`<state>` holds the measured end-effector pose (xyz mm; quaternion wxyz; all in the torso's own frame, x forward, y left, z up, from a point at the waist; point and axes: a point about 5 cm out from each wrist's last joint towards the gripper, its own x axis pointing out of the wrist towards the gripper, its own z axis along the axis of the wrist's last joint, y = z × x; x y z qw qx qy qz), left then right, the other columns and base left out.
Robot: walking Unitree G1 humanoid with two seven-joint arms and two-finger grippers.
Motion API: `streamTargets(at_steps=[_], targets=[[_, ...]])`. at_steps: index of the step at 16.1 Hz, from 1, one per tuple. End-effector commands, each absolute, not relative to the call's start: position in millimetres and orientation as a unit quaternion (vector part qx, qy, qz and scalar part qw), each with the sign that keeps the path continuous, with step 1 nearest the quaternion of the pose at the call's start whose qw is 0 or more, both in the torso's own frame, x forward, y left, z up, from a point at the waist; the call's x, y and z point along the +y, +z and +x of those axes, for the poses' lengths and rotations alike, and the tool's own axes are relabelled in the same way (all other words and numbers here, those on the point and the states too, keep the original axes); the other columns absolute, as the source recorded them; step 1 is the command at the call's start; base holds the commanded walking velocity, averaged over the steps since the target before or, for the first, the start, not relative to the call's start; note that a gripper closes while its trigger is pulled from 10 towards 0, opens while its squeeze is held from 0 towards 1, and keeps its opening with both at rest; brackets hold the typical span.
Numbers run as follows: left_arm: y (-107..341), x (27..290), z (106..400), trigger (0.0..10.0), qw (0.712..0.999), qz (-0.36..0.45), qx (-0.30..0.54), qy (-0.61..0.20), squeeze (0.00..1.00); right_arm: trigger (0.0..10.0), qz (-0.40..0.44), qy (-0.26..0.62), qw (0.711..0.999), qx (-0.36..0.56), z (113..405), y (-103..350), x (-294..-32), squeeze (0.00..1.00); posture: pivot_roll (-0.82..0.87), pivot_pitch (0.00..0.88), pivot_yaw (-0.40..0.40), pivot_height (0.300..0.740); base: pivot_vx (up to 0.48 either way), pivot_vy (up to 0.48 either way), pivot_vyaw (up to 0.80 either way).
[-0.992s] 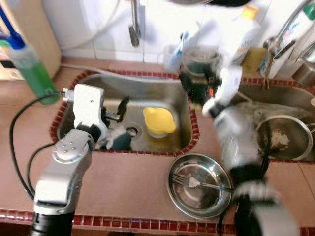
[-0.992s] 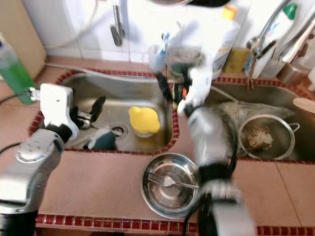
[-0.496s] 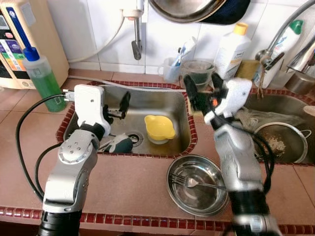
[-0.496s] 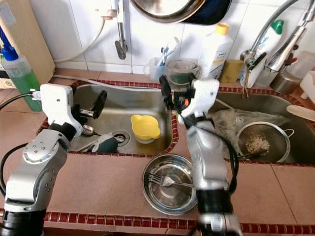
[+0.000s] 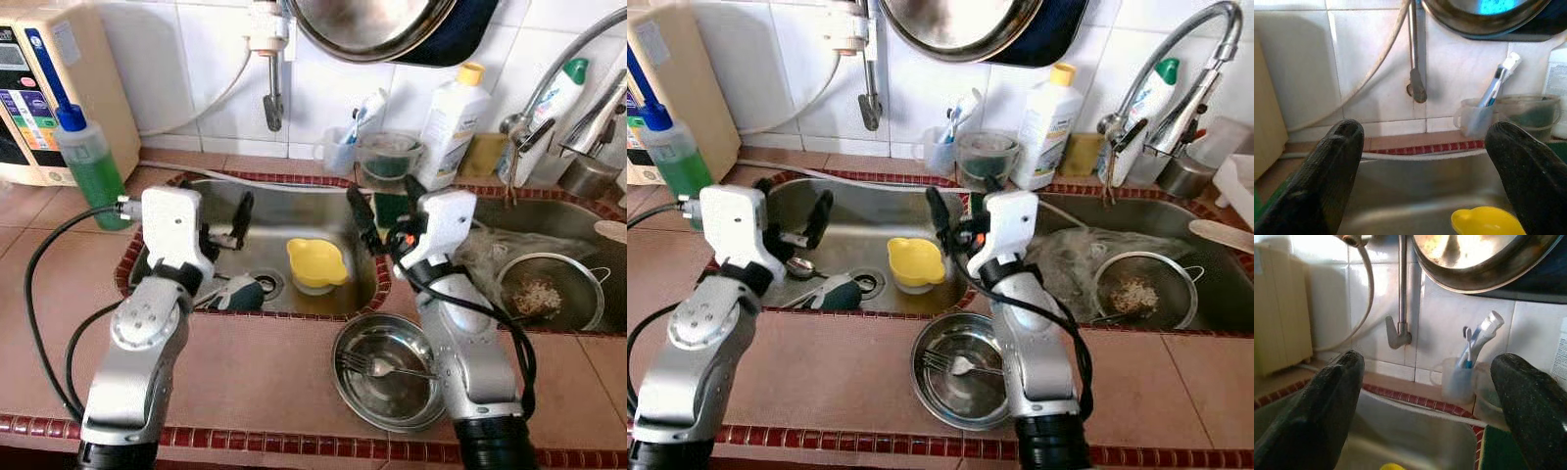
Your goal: Kitchen organization
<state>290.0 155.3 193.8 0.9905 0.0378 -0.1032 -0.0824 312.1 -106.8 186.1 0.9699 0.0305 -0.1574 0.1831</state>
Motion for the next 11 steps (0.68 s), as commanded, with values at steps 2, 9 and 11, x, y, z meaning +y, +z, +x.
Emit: streamTargets(at_steps=[2,9,11], targets=[[190.6,155.9,290.4,10.0,0.99,0.033,-0.113,-0.081,0.0,10.0,0.027,0.175,0.971,-0.163,315.6,187.3,-110.9,0.0,-0.01,0.0,-0.03,0.74,0.0,0.0,0.0],[161.8,163.8,287.5,10.0,0.992,0.023,-0.107,-0.056,0.0,10.0,-0.005,0.155,0.978,-0.137,317.5,157.9,-118.4,0.0,-0.01,0.0,-0.037,0.74,0.0,0.0,0.0],[162.5,161.7,287.2,10.0,0.992,0.014,-0.111,-0.062,0.0,10.0,-0.007,0.152,0.978,-0.142,317.6,157.8,-119.8,0.0,-0.01,0.0,-0.03,0.74,0.0,0.0,0.0]])
